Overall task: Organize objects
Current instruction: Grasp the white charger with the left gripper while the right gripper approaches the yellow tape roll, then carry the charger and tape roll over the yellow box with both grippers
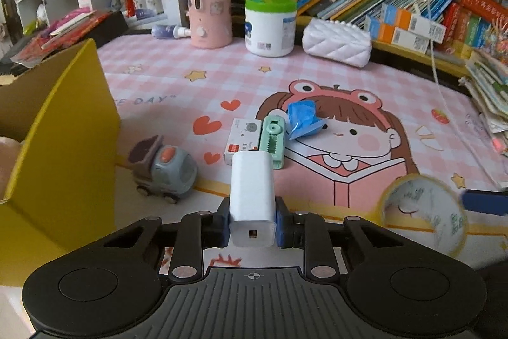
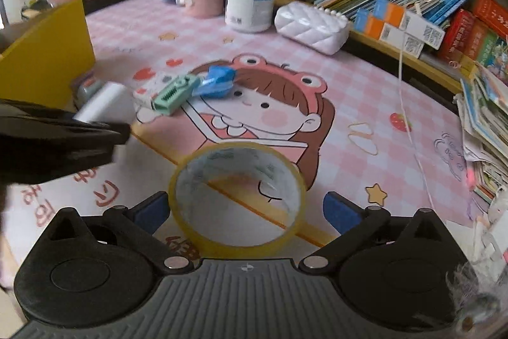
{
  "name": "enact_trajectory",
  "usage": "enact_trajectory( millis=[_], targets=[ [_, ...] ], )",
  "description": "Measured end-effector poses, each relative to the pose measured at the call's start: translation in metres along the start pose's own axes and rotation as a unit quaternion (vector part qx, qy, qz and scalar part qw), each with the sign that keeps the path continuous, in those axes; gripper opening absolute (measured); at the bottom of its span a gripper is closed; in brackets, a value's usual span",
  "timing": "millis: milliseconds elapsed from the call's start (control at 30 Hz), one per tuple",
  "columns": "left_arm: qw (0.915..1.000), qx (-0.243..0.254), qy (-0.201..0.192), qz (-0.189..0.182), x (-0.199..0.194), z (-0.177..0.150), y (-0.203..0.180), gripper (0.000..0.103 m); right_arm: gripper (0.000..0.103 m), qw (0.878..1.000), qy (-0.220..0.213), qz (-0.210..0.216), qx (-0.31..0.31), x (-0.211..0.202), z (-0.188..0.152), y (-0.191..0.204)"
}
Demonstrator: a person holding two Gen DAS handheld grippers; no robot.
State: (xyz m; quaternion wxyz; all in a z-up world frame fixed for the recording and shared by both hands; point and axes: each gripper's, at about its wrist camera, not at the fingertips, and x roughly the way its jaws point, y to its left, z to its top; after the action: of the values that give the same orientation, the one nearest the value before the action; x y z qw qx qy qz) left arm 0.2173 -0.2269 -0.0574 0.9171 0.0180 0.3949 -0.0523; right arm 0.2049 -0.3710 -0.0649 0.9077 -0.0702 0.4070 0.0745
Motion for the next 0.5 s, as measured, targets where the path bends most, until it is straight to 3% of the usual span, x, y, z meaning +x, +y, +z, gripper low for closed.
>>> enact_trajectory(
  millis=[133, 233, 500],
  targets=[
    [0.9999, -0.002, -0.004, -0.013, -0.017, -0.005, 0.006, 0.024, 0.101, 1.000, 0.009, -0.013, -0.005, 0.015, 0.002, 0.005],
    [0.9998, 0.002, -0.009, -0.019, -0.028, -0.008, 0.008, 0.024, 0.090, 1.000, 0.013, -0.026, -0.008, 0.022, 0.003, 0.008],
    [0.9986, 0.011, -0.040, -0.033, -0.063, -0.019, 0.017, 0.024, 0.088, 0.999, -0.002, -0.048, 0.020, 0.000, 0.003, 0.017]
  ],
)
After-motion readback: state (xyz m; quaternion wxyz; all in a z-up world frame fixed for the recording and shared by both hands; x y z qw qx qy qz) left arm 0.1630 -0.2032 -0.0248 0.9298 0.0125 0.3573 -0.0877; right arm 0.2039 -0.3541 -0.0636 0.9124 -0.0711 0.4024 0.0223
